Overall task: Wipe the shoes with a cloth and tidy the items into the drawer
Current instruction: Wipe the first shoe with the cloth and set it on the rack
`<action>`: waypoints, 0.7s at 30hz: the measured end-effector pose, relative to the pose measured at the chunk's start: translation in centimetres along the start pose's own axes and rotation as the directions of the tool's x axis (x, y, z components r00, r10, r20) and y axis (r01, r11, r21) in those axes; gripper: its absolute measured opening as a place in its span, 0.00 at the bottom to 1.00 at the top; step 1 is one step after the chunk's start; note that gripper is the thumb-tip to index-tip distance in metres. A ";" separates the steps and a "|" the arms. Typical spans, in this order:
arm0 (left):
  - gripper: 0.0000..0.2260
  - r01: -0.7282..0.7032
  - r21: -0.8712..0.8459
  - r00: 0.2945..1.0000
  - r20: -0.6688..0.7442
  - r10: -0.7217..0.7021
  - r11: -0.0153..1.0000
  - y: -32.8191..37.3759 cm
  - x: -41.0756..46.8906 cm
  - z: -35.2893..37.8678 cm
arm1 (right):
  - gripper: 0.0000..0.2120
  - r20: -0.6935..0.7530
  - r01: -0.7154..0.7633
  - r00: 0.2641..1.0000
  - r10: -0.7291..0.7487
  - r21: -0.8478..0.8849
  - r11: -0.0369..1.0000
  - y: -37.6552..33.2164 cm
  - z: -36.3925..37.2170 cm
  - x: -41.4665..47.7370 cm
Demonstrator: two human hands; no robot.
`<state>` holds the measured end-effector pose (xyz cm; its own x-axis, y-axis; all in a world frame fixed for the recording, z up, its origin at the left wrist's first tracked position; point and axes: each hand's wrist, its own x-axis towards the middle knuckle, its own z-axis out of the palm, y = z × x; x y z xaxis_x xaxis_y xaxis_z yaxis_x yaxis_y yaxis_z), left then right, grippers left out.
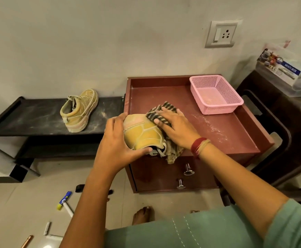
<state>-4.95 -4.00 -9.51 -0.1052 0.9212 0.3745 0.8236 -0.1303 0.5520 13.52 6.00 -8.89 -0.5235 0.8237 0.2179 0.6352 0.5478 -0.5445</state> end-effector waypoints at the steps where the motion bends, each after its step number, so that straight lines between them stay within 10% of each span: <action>1: 0.53 -0.003 -0.002 1.000 0.005 0.003 1.000 0.0 0.1 0.0 | 0.22 -0.019 -0.044 0.999 0.043 -0.061 0.997 0.1 0.0 0.0; 5: 0.55 -0.007 -0.005 1.000 0.024 0.007 1.000 -0.1 0.0 -0.1 | 0.22 0.032 0.023 0.999 -0.028 0.135 0.991 -1.0 0.9 -0.7; 9: 0.54 -0.019 -0.008 0.999 0.035 0.020 1.000 -0.1 0.0 -0.2 | 0.24 -0.022 -0.081 0.997 0.078 -0.180 0.980 0.1 -0.1 -0.6; 21: 0.49 -0.041 0.005 0.998 0.045 0.041 0.999 -0.2 0.1 -0.2 | 0.24 0.033 0.051 0.998 -0.050 -0.040 0.998 -0.8 0.9 -1.6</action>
<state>-5.26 -4.01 -9.44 -0.0462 0.9307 0.3629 0.8302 -0.1663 0.5321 13.33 4.07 -9.58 -0.5734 0.7898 0.2176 0.6295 0.5947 -0.5001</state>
